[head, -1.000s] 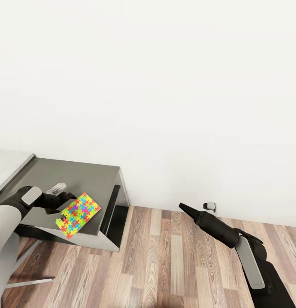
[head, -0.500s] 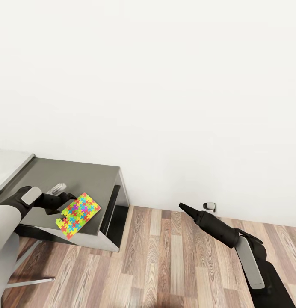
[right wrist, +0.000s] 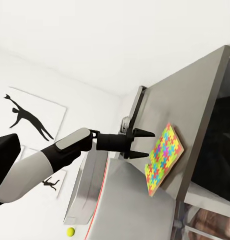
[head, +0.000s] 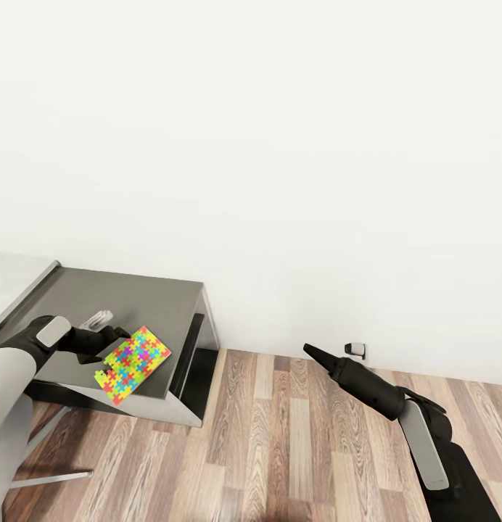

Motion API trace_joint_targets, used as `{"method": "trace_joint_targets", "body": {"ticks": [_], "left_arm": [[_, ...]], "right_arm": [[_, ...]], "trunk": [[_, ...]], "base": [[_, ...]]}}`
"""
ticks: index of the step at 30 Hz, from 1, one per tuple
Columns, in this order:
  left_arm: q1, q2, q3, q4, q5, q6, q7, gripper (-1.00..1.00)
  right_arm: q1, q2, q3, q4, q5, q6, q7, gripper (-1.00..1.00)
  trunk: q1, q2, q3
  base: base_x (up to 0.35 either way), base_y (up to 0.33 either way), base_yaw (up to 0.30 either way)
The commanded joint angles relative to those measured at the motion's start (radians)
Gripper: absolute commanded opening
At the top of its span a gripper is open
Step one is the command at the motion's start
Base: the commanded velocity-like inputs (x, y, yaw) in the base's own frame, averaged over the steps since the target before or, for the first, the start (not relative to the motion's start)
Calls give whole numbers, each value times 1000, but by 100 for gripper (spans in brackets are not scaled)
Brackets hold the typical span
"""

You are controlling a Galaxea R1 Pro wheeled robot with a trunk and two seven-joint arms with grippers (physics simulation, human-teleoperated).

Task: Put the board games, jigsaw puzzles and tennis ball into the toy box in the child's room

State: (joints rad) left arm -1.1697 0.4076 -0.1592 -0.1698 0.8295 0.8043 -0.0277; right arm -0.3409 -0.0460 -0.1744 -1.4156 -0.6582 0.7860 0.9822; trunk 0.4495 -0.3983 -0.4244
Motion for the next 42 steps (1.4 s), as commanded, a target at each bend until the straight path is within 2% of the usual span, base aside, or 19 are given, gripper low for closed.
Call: {"method": "trace_joint_targets", "body": {"ticks": [1,7,11,15,42], "left_arm": [[-1,1,-8,0,3,3,-3,100],[-1,1,-2,0,4,23,-4,100],[-1,0,50,0,7,32,-3,100],[-1,0,74,0,8,36,-2,100],[-1,-4,78,0,9,73,-3,100]], "right_arm": [[-1,0,0,0,-3,6,1,100],[0,0,0,1,-3,6,1,100],[0,0,0,1,-3,6,1,100],[0,0,0,1,-3,6,1,100],[0,1,0,1,-3,6,3,100]], "trunk": [[1,-2,-2],[1,-2,-2],[1,-2,-2],[1,-2,-2],[1,-2,-2]], "base": [[0,0,0],[0,0,0],[0,0,0],[0,0,0],[0,0,0]]}}
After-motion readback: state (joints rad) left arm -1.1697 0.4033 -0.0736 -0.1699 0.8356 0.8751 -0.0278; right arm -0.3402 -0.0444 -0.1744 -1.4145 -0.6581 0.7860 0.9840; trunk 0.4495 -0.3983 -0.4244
